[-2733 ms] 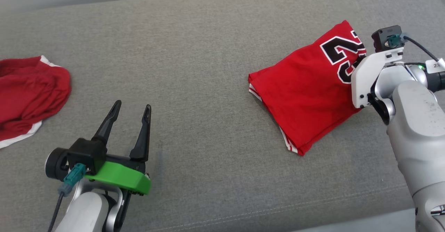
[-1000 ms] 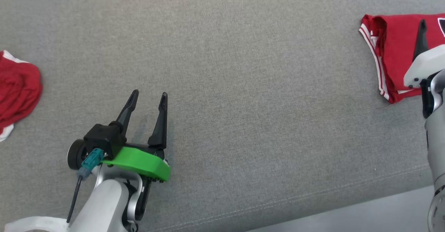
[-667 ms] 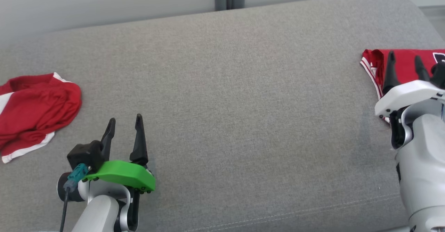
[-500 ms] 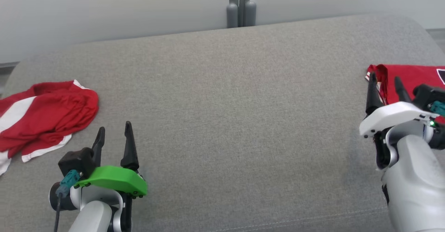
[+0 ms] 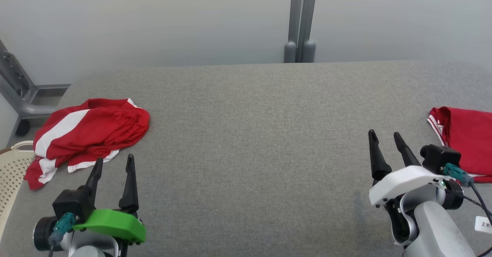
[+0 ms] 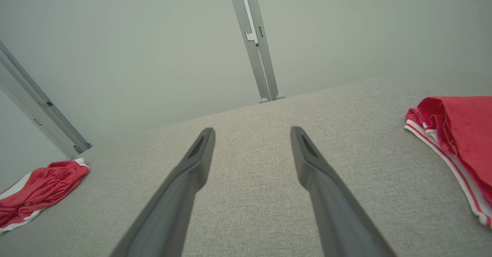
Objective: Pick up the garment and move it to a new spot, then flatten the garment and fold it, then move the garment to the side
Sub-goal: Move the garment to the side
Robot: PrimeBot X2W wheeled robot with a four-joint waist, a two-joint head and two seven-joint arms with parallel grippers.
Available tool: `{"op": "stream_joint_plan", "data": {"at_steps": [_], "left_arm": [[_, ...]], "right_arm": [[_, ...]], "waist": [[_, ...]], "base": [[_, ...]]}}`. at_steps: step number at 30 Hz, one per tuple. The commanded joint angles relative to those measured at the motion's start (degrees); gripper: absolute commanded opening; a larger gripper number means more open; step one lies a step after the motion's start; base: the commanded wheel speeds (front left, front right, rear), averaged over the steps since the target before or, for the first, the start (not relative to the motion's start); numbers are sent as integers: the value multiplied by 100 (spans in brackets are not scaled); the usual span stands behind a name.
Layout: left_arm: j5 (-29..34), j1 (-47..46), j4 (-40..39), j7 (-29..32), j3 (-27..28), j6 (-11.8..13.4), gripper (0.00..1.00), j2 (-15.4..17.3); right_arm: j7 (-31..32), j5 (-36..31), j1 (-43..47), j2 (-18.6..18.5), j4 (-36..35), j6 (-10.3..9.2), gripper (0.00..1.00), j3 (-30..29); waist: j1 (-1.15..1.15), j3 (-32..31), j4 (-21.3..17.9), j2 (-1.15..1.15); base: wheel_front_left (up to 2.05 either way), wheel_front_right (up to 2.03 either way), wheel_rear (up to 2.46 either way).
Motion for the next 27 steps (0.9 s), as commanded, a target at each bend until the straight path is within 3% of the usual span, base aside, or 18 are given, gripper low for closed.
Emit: {"op": "stream_joint_plan", "data": {"at_steps": [1,8,15,27], "left_arm": [[83,131,-45,-19,62,-93,100,74],[319,703,-68,-22,121,-441,100,100],[364,1038,62,-23,188,-400,100,125],[347,1330,-52,-24,326,-255,100,91]], "right_arm": [[25,24,184,9,-125,-7,100,32],[88,-552,878,63,-825,-7,100,49],[43,-1239,1364,111,-1279,-7,100,-201],[-23,-1348,1709,119,-1420,-6,100,-380]], "waist": [[1,-116,108,0],[1,-220,71,0],[1,-251,-65,0],[1,-231,-199,0]], "base": [[0,0,0],[0,0,0],[0,0,0],[0,0,0]]}}
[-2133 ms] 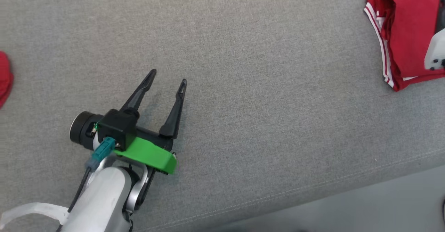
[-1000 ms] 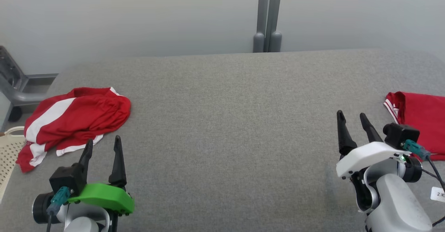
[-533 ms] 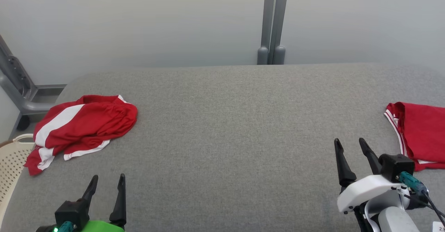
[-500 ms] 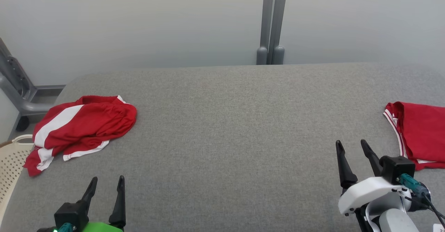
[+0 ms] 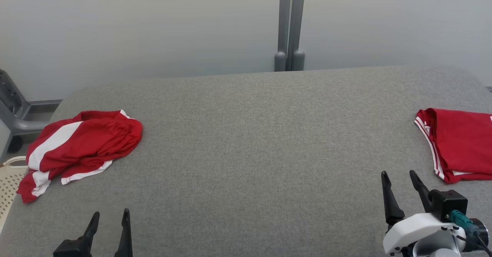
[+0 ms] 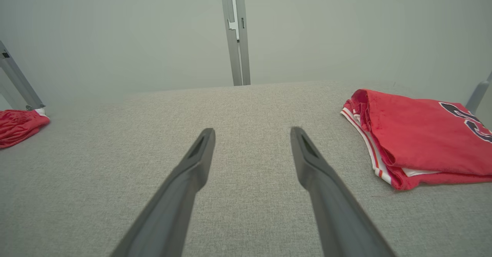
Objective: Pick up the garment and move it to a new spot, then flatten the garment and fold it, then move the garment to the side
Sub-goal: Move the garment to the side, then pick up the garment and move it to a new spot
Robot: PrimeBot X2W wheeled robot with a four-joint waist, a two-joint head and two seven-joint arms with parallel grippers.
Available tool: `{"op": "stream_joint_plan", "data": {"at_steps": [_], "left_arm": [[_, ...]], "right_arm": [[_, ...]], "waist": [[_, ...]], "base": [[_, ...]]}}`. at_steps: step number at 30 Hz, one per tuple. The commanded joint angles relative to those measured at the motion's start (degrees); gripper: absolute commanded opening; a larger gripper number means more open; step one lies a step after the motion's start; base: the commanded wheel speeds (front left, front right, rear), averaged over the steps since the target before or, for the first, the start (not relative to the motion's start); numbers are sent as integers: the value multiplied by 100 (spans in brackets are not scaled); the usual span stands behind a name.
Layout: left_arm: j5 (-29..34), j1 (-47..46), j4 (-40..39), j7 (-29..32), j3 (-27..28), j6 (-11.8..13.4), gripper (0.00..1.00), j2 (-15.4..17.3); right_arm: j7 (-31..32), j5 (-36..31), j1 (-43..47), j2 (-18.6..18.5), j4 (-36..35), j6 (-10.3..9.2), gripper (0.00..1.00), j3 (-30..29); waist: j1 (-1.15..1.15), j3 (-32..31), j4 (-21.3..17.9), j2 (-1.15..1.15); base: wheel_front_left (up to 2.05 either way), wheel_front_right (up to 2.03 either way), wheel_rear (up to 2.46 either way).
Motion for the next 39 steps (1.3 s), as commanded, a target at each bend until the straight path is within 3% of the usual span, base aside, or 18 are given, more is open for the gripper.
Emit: {"op": "stream_joint_plan", "data": {"at_steps": [1,15,39], "left_arm": [[-36,50,16,-19,59,-11,100,39],[-8,-27,-47,-6,78,-34,100,42],[-112,415,-556,333,257,214,100,456]], "right_arm": [[-36,40,20,-5,-34,-5,100,12],[-110,120,92,-6,-69,-5,100,0],[-223,505,94,-6,290,-5,100,786]], "waist": [[0,7,-8,0],[0,34,303,0],[0,-267,2276,0]], "base": [[0,0,0],[0,0,0],[0,0,0]]}}
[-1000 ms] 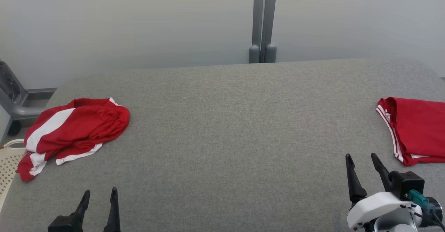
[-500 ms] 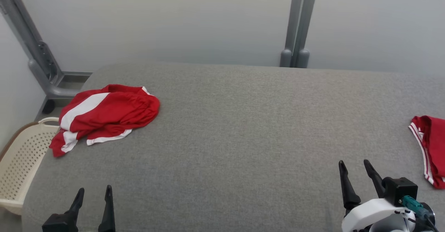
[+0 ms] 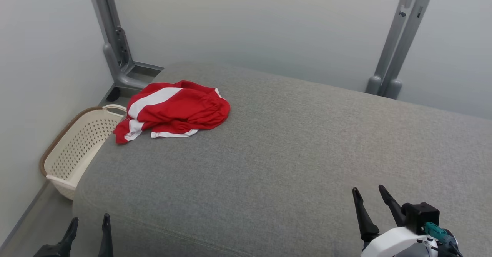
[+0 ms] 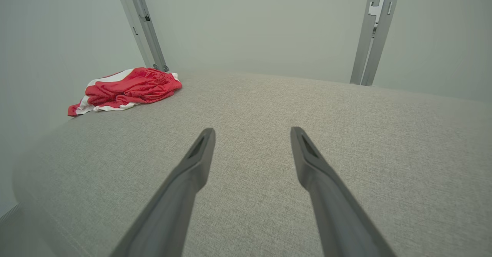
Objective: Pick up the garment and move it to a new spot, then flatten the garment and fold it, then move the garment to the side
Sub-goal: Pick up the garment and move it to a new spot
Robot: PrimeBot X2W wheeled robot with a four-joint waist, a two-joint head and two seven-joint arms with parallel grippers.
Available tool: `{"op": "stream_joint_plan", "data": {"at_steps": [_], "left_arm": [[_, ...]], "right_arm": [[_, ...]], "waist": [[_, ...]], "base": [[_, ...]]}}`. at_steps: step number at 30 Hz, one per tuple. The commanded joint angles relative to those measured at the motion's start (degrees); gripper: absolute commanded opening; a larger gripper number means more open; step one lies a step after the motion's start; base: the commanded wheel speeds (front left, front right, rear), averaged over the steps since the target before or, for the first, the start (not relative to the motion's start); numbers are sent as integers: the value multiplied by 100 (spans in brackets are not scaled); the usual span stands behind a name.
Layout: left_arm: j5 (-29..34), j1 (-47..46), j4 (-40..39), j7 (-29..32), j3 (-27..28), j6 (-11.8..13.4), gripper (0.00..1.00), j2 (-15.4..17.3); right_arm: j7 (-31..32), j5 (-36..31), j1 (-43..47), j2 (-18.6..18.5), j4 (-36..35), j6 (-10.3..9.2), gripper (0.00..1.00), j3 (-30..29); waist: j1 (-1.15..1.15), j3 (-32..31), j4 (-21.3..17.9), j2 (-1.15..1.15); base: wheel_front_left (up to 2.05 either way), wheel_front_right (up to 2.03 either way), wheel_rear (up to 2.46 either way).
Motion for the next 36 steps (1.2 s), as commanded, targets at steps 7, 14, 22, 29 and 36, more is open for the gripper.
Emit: {"op": "stream_joint_plan", "data": {"at_steps": [7,14,22,29,36], "left_arm": [[-96,273,-306,30,128,183,100,68],[-171,279,-409,100,135,210,100,68],[-378,-326,-90,557,-94,-104,100,38],[-572,-1665,994,1258,-364,-507,100,-115],[-738,-3312,2216,1568,-428,-804,100,-369]], "right_arm": [[-89,100,-213,-17,152,-5,100,207],[-119,55,-279,-16,213,-5,100,195],[-55,-46,-153,-15,100,-5,100,148],[301,-391,-201,-15,-389,-5,100,229],[831,-870,-519,-14,-1244,-5,100,439]], "waist": [[0,10,475,0],[0,32,485,0],[0,79,434,0],[0,494,128,0],[0,1377,-348,0]], "base": [[0,0,0],[0,0,0],[0,0,0],[0,0,0],[0,0,0]]}}
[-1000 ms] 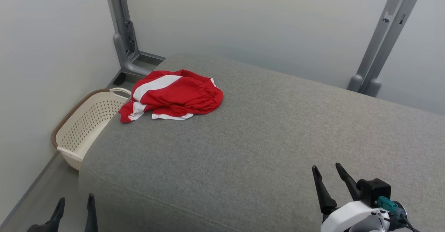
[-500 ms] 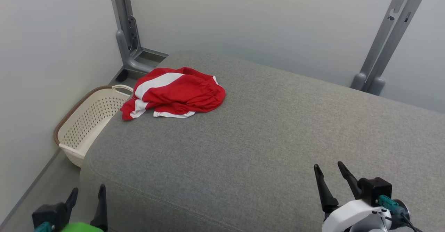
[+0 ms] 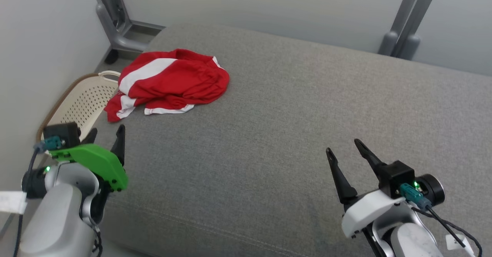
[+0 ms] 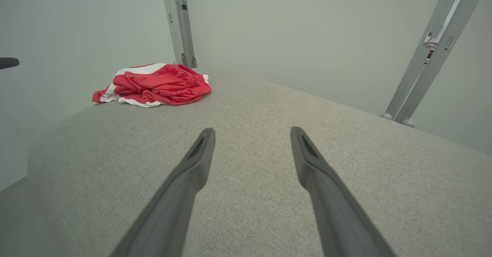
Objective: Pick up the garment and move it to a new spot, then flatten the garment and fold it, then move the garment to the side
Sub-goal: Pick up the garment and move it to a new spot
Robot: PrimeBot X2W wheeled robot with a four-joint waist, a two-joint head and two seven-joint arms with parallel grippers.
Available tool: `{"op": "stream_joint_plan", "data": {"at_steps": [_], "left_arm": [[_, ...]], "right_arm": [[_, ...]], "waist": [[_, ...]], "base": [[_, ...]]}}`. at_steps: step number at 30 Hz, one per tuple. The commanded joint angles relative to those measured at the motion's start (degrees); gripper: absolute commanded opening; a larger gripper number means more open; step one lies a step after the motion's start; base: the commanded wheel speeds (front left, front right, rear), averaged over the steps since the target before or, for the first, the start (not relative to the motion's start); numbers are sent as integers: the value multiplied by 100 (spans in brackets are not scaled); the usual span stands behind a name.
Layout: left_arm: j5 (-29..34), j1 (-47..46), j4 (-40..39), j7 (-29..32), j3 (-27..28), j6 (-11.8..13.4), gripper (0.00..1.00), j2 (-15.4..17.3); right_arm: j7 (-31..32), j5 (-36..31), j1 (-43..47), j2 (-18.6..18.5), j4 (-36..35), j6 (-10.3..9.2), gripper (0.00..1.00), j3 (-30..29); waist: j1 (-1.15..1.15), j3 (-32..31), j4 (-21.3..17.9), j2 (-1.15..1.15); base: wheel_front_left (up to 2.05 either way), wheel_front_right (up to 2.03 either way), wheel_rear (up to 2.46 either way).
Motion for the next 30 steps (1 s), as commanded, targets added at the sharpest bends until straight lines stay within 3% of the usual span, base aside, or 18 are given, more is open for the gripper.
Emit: {"op": "stream_joint_plan", "data": {"at_steps": [1,14,22,30], "left_arm": [[-23,-357,181,55,-13,-46,100,-36],[447,-2741,1500,987,-869,-525,100,375],[-61,-3468,1576,1791,-1706,-557,100,773],[-1,-3568,1997,1585,-1950,-459,100,978]], "right_arm": [[97,-115,-166,-19,-178,-5,100,62],[744,-210,-532,-399,-1342,-6,100,504],[832,-231,-370,-488,-1670,-6,100,516],[809,-149,-307,-521,-1674,-6,100,678]], "waist": [[0,727,-486,0],[0,2191,-1091,0],[0,2595,-1374,0],[0,2584,-1674,0]], "base": [[0,0,0],[0,0,0],[0,0,0],[0,0,0]]}}
